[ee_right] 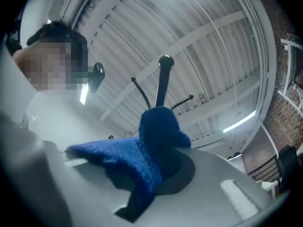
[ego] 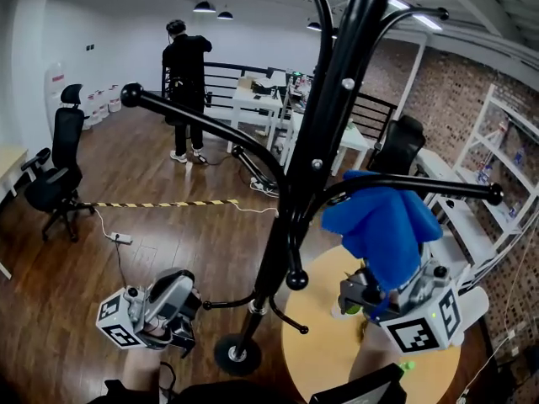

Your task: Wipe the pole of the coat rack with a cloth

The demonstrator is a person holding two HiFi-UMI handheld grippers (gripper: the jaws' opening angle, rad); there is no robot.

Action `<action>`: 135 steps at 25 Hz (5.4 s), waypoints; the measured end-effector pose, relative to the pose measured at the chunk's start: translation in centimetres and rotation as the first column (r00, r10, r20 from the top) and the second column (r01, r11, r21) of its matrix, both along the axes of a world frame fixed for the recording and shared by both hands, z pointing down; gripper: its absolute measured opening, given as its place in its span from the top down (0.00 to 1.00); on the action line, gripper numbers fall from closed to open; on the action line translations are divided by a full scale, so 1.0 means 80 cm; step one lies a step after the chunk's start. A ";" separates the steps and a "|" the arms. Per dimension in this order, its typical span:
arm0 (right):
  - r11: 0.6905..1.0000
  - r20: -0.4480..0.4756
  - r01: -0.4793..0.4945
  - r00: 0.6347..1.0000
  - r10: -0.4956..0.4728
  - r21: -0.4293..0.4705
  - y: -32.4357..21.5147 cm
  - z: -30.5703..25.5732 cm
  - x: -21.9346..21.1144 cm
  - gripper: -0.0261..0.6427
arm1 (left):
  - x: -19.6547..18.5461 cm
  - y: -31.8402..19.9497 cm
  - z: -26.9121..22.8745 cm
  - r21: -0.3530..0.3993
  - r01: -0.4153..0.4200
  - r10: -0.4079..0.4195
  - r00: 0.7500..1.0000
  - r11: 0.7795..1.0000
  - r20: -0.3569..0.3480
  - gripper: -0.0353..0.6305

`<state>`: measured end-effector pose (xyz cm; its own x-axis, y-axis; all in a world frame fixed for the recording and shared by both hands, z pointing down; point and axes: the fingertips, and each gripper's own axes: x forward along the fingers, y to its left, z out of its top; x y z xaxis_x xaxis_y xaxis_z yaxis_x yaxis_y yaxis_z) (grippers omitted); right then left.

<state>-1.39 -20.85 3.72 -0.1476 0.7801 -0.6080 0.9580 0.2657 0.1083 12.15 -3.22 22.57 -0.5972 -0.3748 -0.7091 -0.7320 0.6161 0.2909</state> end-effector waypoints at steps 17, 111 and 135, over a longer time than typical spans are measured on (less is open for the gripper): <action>0.977 0.060 -0.122 0.989 0.135 -0.173 -0.068 -0.040 0.015 0.93 | -0.022 -0.027 -0.006 -0.008 -0.071 0.071 0.997 0.997 0.028 0.95; 0.933 -0.067 -0.048 0.995 0.077 0.357 0.079 0.202 -0.016 0.93 | -0.002 -0.033 0.002 -0.029 -0.057 0.056 0.998 0.998 -0.025 0.95; 0.592 -0.256 0.124 0.956 0.144 0.796 0.070 0.452 -0.007 0.93 | -0.032 -0.056 0.015 0.000 -0.182 0.182 0.983 0.983 -0.041 0.95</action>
